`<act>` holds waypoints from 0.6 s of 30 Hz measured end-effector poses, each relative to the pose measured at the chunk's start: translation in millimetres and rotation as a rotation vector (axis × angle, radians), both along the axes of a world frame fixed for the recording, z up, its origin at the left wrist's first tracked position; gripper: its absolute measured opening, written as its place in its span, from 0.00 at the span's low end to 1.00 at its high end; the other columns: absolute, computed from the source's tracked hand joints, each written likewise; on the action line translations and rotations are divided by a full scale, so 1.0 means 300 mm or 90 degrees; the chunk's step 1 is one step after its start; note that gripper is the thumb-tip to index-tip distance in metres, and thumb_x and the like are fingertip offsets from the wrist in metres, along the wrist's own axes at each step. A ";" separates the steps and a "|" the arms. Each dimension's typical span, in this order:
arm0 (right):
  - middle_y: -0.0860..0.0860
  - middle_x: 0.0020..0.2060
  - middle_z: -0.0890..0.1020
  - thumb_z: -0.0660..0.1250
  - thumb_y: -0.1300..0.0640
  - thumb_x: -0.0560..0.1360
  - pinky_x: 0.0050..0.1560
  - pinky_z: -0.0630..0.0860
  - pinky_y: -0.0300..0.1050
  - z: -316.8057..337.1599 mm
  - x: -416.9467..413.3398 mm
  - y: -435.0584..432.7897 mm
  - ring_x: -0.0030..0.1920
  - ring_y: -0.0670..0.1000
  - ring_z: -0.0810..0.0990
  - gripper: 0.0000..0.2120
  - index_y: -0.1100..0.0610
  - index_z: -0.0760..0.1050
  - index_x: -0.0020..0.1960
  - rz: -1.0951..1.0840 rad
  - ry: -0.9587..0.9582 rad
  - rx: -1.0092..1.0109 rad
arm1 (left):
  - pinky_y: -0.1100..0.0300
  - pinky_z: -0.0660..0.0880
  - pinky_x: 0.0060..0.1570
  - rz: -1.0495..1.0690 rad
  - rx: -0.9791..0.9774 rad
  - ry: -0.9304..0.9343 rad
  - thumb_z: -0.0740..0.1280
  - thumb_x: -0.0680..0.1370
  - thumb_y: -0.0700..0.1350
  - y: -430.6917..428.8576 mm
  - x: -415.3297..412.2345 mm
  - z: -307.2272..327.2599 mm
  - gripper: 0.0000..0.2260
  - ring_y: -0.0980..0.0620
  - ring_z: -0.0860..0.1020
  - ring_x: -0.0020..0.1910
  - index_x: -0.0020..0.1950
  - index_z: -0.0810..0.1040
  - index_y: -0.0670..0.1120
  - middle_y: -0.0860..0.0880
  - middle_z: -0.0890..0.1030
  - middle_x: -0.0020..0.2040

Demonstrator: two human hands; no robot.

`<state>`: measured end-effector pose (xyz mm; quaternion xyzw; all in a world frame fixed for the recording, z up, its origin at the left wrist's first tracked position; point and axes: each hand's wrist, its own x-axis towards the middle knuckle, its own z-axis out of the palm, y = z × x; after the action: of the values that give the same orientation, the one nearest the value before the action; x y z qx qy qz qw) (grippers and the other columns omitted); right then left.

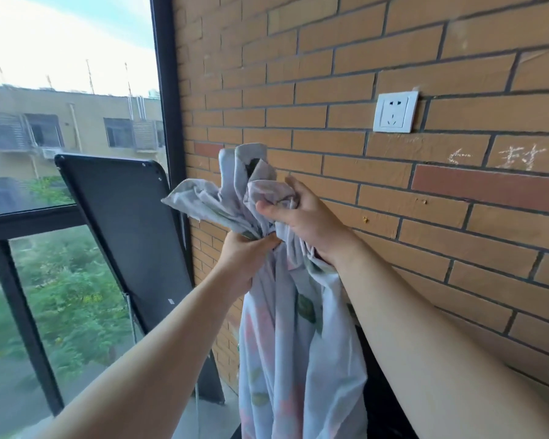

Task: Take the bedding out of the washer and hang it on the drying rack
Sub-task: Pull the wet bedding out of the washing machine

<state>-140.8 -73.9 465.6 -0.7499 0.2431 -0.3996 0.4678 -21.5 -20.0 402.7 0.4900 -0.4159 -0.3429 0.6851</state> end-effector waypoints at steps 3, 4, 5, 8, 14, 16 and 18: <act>0.42 0.70 0.66 0.79 0.41 0.68 0.70 0.62 0.41 -0.028 0.040 -0.002 0.71 0.40 0.64 0.54 0.50 0.49 0.82 -0.007 0.029 -0.013 | 0.44 0.81 0.55 0.067 0.025 0.084 0.76 0.70 0.38 0.022 0.023 0.001 0.13 0.43 0.85 0.49 0.53 0.83 0.42 0.42 0.86 0.49; 0.43 0.73 0.66 0.79 0.34 0.64 0.72 0.64 0.45 -0.037 0.053 0.006 0.73 0.43 0.64 0.57 0.47 0.50 0.81 -0.024 0.059 -0.029 | 0.44 0.81 0.55 0.074 0.026 0.118 0.77 0.70 0.38 0.034 0.031 0.006 0.13 0.43 0.85 0.49 0.53 0.83 0.43 0.42 0.87 0.49; 0.46 0.74 0.68 0.76 0.27 0.60 0.73 0.66 0.49 -0.054 0.074 -0.003 0.74 0.46 0.67 0.59 0.46 0.51 0.81 -0.052 0.101 -0.034 | 0.42 0.81 0.56 0.073 0.016 0.144 0.79 0.68 0.40 0.044 0.045 0.012 0.15 0.43 0.85 0.49 0.53 0.83 0.43 0.43 0.87 0.48; 0.50 0.53 0.83 0.68 0.18 0.57 0.58 0.76 0.48 -0.087 0.105 -0.001 0.55 0.48 0.81 0.56 0.59 0.68 0.69 -0.100 0.146 -0.016 | 0.40 0.79 0.59 0.066 -0.028 0.163 0.80 0.65 0.43 0.077 0.107 0.022 0.23 0.43 0.85 0.52 0.58 0.83 0.43 0.43 0.87 0.51; 0.46 0.26 0.65 0.75 0.39 0.71 0.26 0.60 0.37 -0.079 0.195 0.022 0.24 0.45 0.63 0.27 0.53 0.61 0.33 -0.223 -0.015 -0.160 | 0.42 0.72 0.68 -0.071 -0.054 0.227 0.70 0.80 0.47 0.140 0.196 0.004 0.19 0.41 0.80 0.63 0.69 0.77 0.42 0.39 0.81 0.64; 0.46 0.26 0.68 0.74 0.40 0.73 0.28 0.63 0.37 -0.071 0.247 0.035 0.26 0.46 0.65 0.25 0.53 0.64 0.33 -0.211 -0.026 -0.142 | 0.43 0.69 0.71 -0.130 -0.054 0.219 0.69 0.80 0.52 0.162 0.211 -0.006 0.24 0.40 0.76 0.68 0.72 0.74 0.43 0.38 0.77 0.69; 0.51 0.30 0.79 0.71 0.41 0.75 0.35 0.72 0.41 -0.071 0.283 0.053 0.32 0.48 0.76 0.21 0.58 0.75 0.37 -0.120 -0.027 -0.013 | 0.42 0.69 0.71 -0.134 -0.058 0.200 0.72 0.77 0.52 0.183 0.236 -0.032 0.26 0.39 0.76 0.68 0.72 0.74 0.41 0.37 0.77 0.68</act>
<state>-55.8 -58.1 444.3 -0.7197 0.2982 -0.4602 0.4259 49.2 34.9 393.2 0.3530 -0.3676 -0.4658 0.7234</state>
